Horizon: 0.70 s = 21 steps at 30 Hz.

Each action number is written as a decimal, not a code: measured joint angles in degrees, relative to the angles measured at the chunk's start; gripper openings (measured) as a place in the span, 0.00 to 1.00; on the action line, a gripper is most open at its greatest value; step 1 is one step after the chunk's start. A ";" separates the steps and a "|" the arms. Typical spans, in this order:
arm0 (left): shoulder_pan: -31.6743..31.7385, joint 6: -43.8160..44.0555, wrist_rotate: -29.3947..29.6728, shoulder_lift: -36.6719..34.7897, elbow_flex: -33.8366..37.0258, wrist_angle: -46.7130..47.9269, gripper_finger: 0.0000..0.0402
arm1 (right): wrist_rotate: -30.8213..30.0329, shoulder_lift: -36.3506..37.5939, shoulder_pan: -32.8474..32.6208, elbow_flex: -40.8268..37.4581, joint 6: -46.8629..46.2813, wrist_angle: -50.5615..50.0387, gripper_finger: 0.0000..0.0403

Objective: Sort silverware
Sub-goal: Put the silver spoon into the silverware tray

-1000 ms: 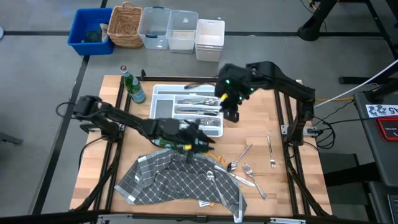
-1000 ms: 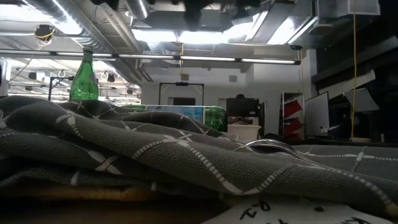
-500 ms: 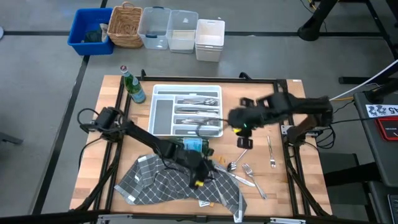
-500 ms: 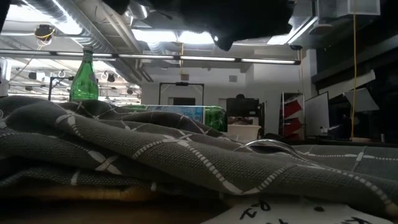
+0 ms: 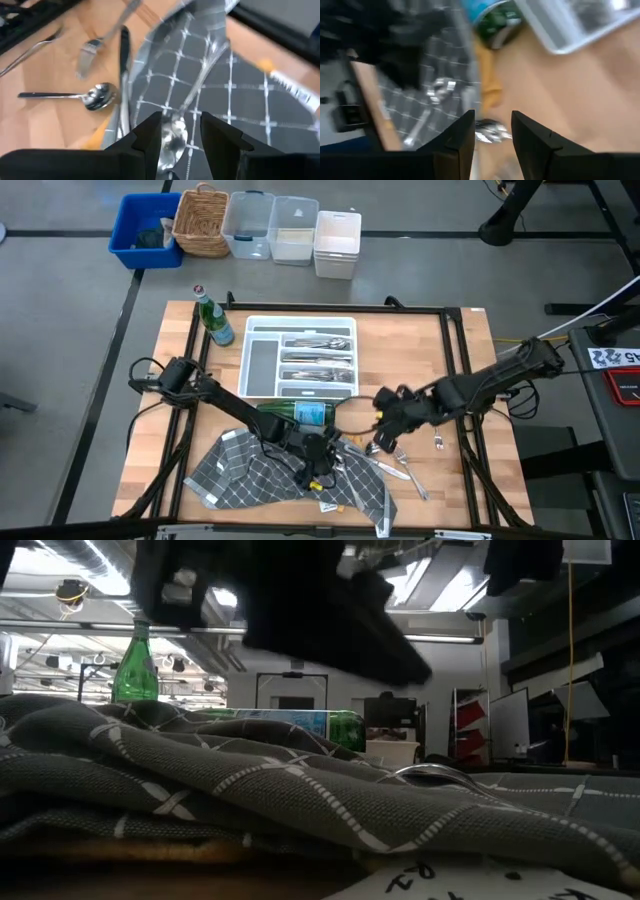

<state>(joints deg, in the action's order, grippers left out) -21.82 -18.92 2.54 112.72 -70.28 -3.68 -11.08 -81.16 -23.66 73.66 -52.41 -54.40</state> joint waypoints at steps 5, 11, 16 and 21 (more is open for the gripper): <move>0.04 -3.45 1.96 2.61 0.00 -0.32 0.31 | 0.58 -1.57 -2.43 -4.64 -2.19 10.97 0.32; 0.21 -5.58 4.11 4.14 -0.03 -0.33 0.31 | 0.43 -2.97 -3.91 -6.23 -5.91 13.68 0.32; 0.19 -5.74 3.84 5.17 0.07 0.00 0.31 | -0.76 -3.24 -4.46 -6.38 -6.31 14.52 0.32; 0.24 -5.57 4.66 6.90 0.09 -1.61 0.31 | -1.46 -3.37 -4.46 -6.40 -6.30 14.31 0.32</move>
<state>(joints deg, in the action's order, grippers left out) -21.58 -24.49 7.20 119.62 -70.19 -5.28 -12.54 -84.53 -28.12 67.26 -58.71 -40.09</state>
